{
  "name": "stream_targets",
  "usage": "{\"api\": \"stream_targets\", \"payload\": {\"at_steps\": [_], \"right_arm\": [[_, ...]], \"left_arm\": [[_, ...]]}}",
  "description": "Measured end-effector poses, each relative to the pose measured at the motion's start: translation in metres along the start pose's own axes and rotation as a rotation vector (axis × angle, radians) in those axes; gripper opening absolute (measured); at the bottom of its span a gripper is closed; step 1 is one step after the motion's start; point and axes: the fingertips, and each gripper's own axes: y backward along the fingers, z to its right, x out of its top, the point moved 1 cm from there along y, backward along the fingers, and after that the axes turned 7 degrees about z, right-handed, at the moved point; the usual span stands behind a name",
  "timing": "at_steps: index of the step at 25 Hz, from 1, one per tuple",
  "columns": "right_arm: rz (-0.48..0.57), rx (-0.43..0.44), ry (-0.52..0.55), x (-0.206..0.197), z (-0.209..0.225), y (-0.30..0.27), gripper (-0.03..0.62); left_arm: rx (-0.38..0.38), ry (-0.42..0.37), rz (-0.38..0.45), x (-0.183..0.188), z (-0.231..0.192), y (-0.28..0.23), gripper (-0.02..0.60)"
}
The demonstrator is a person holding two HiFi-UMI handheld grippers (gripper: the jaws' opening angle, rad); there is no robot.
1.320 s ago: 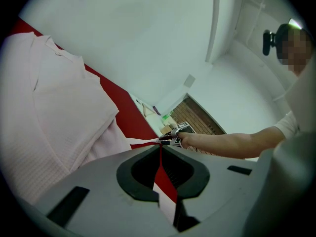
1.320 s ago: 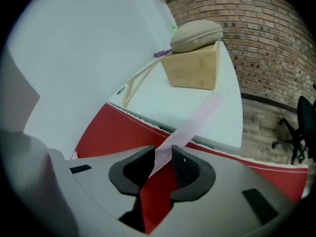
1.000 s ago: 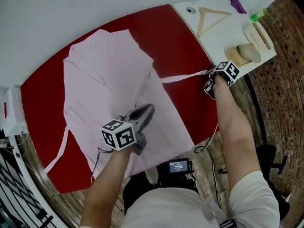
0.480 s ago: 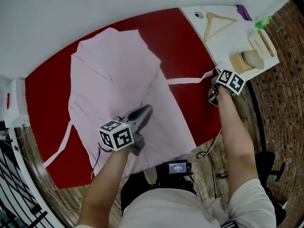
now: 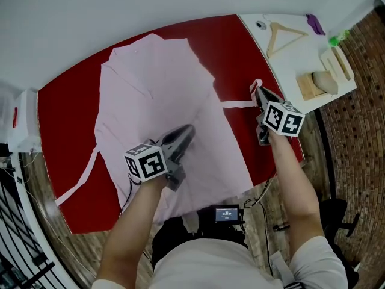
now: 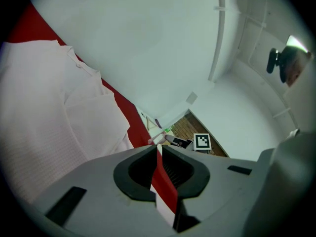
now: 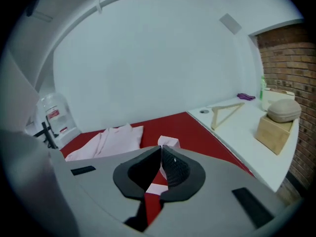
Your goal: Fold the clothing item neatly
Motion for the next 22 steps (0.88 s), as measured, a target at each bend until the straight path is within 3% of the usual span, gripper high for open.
{"api": "stream_targets", "payload": {"at_steps": [2,9,17,19,22], "right_arm": [[0.0,0.073,0.042,0.0,-0.031,0.002,0.021],[0.035,0.297,0.163,0.006,-0.137,0.011,0.021],[0.088,0.508,0.351,0.003,-0.235,0.037,0.021],[0.098,0.535,0.409,0.0,-0.25,0.042,0.021],[0.099,0.54,0.442,-0.004,-0.257,0.043,0.02]], "left_arm": [[-0.013,0.025,0.009,0.005,0.001,-0.002,0.017],[-0.07,0.164,0.038,0.019,0.001,-0.006,0.149],[-0.149,0.238,0.115,0.042,0.005,-0.004,0.155],[-0.153,0.222,0.134,0.045,-0.005,-0.001,0.155],[-0.16,0.293,0.171,0.052,0.003,0.006,0.155]]}}
